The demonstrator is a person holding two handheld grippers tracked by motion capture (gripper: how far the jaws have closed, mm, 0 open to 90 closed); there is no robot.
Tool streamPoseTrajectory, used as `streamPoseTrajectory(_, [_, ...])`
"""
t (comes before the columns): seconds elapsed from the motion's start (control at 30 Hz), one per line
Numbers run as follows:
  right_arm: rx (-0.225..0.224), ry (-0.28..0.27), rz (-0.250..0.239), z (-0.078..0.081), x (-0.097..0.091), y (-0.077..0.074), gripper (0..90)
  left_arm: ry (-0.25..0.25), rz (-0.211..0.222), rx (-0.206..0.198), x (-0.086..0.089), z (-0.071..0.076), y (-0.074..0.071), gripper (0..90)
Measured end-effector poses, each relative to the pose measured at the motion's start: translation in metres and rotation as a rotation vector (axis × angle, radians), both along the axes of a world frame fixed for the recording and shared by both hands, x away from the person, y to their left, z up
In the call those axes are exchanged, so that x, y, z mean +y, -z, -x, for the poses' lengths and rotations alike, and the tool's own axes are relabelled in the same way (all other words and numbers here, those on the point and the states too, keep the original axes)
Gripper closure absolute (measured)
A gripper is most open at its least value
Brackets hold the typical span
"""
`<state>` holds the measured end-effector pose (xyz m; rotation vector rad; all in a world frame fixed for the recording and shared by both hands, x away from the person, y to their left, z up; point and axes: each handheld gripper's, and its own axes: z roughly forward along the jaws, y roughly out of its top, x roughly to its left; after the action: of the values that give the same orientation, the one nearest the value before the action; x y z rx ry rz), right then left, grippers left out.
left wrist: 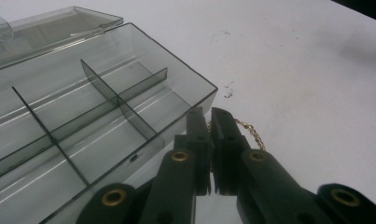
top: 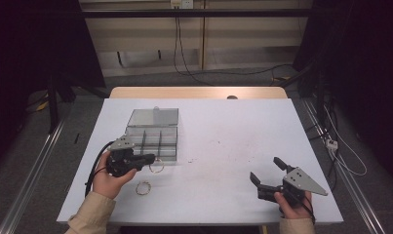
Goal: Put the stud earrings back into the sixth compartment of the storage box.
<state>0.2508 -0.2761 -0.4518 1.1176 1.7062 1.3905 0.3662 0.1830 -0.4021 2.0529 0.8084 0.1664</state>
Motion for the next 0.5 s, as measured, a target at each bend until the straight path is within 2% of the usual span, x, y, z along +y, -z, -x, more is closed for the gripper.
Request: streamPoseTrajectory(0.5, [0.001,-0.004,0.001,-0.0004,0.0005,0.0002,3.4,-0.007,0.009,-0.009,-0.006,-0.0087,-0.0058,87.1])
